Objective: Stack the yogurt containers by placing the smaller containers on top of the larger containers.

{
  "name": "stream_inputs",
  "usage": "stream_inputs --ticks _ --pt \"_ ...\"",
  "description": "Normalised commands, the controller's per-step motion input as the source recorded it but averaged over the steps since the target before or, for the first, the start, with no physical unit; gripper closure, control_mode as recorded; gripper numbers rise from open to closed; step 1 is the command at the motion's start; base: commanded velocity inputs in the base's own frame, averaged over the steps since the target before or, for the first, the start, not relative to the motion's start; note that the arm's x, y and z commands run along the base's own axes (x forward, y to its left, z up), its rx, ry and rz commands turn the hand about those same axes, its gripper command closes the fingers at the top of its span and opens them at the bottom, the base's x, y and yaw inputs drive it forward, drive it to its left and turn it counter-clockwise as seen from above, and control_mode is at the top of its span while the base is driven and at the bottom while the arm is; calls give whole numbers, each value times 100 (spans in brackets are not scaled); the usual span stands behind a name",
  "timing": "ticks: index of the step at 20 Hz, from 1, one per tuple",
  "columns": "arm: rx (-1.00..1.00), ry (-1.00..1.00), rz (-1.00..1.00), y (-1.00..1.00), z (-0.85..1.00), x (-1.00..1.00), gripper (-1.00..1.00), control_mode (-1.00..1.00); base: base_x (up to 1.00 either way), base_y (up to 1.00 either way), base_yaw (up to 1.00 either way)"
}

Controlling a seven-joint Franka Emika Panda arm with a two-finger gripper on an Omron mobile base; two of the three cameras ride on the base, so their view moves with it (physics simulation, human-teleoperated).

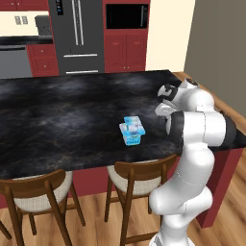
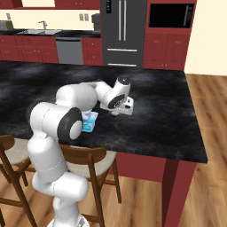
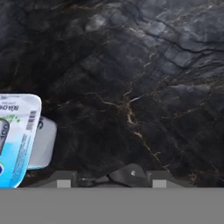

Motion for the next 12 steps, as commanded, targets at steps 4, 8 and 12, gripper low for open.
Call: stream_inputs --ticks 4,8,12 --pt "0 0 8 0 55 0 100 -100 0 0 0" --pt "3 -6 9 5 35 0 100 -100 0 0 0" --pt "2 -11 9 8 47 -1 100 -100 0 0 0"
